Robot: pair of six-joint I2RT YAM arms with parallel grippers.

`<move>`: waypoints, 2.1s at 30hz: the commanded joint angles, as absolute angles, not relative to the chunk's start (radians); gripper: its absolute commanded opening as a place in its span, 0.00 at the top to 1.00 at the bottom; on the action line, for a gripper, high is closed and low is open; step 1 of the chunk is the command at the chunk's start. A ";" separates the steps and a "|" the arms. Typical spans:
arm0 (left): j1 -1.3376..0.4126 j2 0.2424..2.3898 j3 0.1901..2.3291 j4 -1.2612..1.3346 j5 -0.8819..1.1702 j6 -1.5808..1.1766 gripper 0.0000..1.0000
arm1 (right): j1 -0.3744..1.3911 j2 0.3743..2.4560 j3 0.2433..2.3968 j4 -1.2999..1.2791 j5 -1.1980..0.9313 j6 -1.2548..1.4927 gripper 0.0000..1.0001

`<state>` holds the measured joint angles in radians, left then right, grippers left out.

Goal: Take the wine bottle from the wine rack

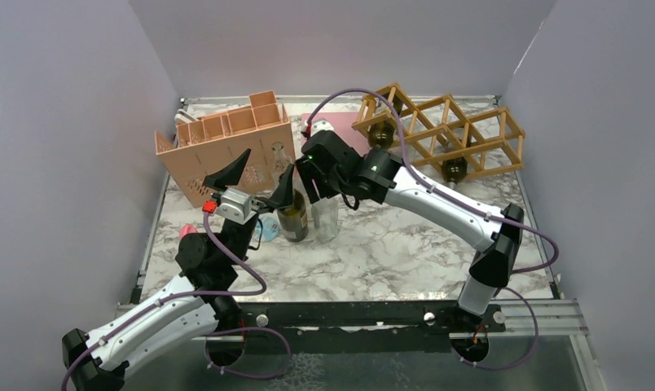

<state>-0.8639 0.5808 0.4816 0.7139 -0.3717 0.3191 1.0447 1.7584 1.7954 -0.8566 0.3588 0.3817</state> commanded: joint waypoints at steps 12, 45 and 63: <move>-0.859 0.589 0.472 0.741 -0.377 0.310 0.02 | 1.051 1.374 1.674 -0.831 0.555 0.362 0.16; -0.859 0.592 0.475 0.742 -0.365 0.295 0.01 | 0.478 1.609 1.437 -0.478 0.024 0.568 0.02; -0.859 0.576 0.477 0.742 -0.365 0.289 0.01 | 0.425 1.732 1.331 -0.259 0.023 0.775 0.35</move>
<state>-0.8631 0.5850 0.4808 0.7166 -0.3710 0.2955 0.4278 1.6978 1.3243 -0.3145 0.0380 0.7296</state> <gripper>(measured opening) 0.990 0.658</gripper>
